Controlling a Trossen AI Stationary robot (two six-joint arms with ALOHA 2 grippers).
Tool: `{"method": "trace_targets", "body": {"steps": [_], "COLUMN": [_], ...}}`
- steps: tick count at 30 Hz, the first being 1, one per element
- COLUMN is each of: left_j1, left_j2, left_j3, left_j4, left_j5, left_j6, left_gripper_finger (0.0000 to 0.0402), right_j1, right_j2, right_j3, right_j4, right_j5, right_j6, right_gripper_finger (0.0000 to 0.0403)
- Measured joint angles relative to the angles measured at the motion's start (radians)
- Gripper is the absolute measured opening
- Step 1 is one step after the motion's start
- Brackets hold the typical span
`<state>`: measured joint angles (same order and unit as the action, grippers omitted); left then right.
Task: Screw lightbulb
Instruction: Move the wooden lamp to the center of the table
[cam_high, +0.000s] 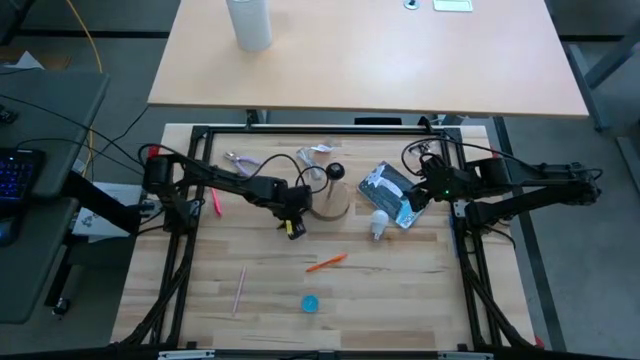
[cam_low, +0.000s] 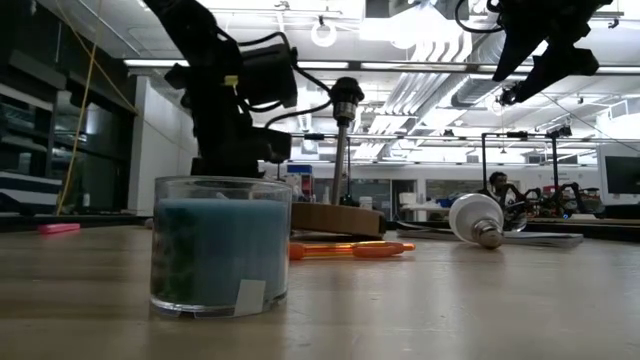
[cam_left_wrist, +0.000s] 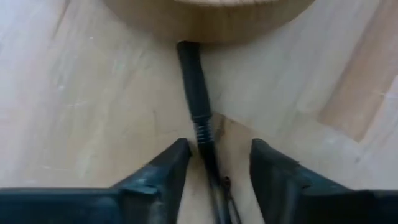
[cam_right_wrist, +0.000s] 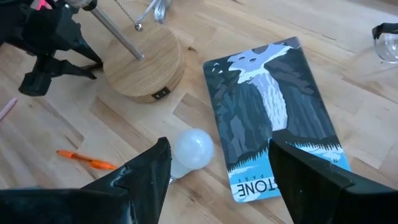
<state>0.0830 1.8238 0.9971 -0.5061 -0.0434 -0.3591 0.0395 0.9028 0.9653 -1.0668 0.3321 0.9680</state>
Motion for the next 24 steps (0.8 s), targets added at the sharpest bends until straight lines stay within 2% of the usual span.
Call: {"method": "trace_targets", "body": {"steps": [4, 5, 12, 17, 19, 22, 24], "left_j1": [0.003, 0.003, -0.005, -0.027, -0.033, -0.034, -0.025], "left_j2": [0.003, 0.001, -0.015, -0.045, -0.070, -0.123, -0.166], "left_j3": [0.002, 0.002, 0.002, -0.003, -0.007, -0.016, -0.020], "left_j4": [-0.031, -0.036, -0.112, -0.263, -0.316, -0.443, -0.446], "left_j5": [-0.004, -0.001, 0.052, 0.087, 0.068, -0.022, -0.076], "left_j6": [0.004, 0.001, -0.014, -0.002, 0.011, 0.026, 0.038], "left_gripper_finger": [0.0027, 0.0018, 0.0007, 0.0001, 0.0003, 0.0003, 0.0003], "right_j1": [0.000, 0.000, 0.000, 0.000, 0.000, 0.000, 0.000], "right_j2": [0.000, 0.000, 0.000, 0.000, 0.000, 0.000, 0.000], "right_j3": [0.000, 0.000, 0.000, 0.000, 0.000, 0.000, 0.000], "right_j4": [0.000, 0.000, 0.000, 0.000, 0.000, 0.000, 0.000], "right_j5": [0.000, 0.000, 0.000, -0.001, -0.001, 0.003, 0.007], "right_j6": [0.000, 0.000, 0.000, 0.000, -0.002, -0.005, -0.006], "right_gripper_finger": [0.0261, 0.0261, 0.0261, 0.0261, 0.0261, 0.0261, 0.0261]}}
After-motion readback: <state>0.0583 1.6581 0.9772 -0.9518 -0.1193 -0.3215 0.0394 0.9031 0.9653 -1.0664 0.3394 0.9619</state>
